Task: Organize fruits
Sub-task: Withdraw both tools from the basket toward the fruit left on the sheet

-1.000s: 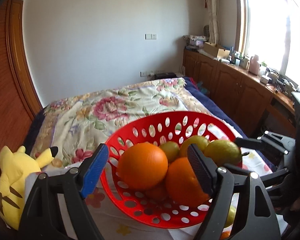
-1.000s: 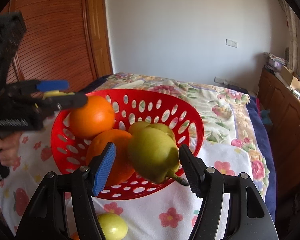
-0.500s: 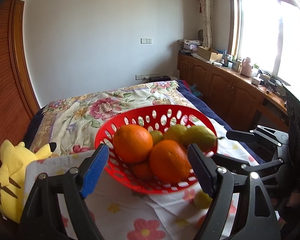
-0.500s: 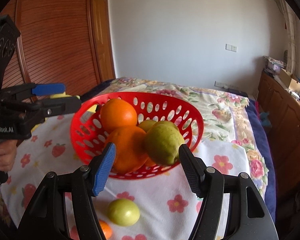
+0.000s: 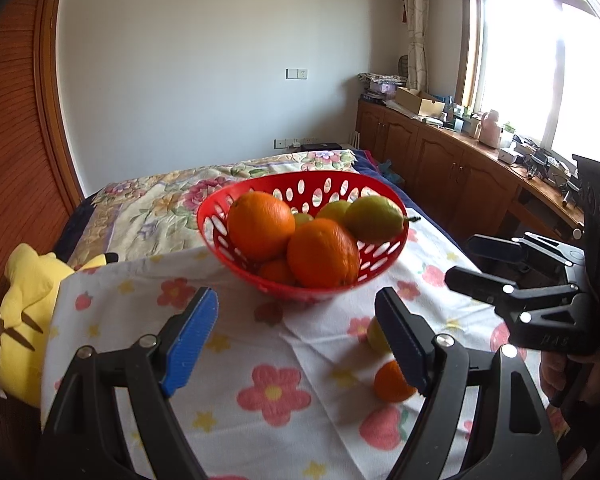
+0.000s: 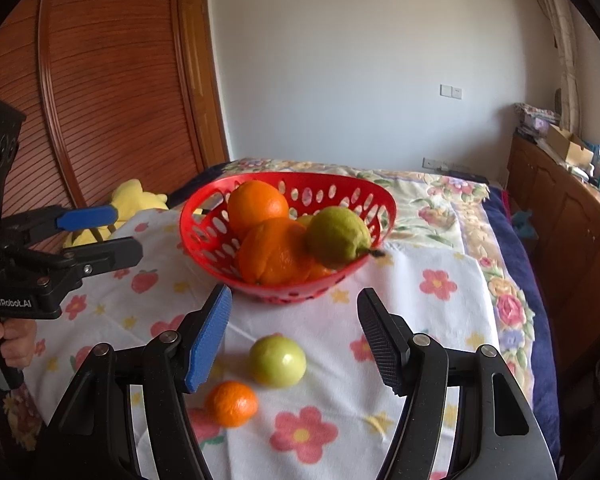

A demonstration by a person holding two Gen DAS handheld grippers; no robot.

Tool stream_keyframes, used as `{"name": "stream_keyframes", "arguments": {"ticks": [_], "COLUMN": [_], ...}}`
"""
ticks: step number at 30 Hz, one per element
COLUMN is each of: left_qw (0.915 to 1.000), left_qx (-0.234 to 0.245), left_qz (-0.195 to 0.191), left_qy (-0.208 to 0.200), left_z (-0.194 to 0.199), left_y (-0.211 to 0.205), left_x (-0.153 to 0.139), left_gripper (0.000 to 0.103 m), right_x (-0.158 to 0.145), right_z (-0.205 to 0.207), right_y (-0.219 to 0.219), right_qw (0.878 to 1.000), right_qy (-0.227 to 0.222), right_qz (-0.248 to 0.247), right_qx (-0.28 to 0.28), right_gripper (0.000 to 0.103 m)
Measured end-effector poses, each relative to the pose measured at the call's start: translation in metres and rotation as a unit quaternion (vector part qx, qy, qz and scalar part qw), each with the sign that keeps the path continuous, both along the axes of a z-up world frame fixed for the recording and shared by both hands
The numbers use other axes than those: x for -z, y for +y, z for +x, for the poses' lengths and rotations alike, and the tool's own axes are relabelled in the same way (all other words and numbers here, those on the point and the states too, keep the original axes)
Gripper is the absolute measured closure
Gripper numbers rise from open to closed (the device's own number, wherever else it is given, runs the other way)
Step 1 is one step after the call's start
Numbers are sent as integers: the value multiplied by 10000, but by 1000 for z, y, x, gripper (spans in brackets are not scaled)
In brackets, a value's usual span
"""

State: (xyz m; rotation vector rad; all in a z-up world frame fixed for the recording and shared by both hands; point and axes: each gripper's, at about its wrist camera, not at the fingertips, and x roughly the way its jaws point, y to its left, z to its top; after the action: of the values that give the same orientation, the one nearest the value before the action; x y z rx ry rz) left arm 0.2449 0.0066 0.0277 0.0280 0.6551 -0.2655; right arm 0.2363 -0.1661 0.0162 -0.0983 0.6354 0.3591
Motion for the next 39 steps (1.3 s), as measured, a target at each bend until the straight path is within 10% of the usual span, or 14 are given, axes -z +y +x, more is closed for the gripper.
{"name": "stream_keyframes", "arguments": {"ticks": [39], "left_qw": [9927], "left_qx": [794], "left_qz": [-82], "left_qy": [899], "left_z": [-28], "left_y": [-66], "left_x": [78], "left_gripper": [42], "right_x": [40], "right_z": [-42], "right_y": [-14], "right_qw": [9986], "right_qy": [444], "right_qz": [61], "right_qx": [286], "right_gripper": [36]}}
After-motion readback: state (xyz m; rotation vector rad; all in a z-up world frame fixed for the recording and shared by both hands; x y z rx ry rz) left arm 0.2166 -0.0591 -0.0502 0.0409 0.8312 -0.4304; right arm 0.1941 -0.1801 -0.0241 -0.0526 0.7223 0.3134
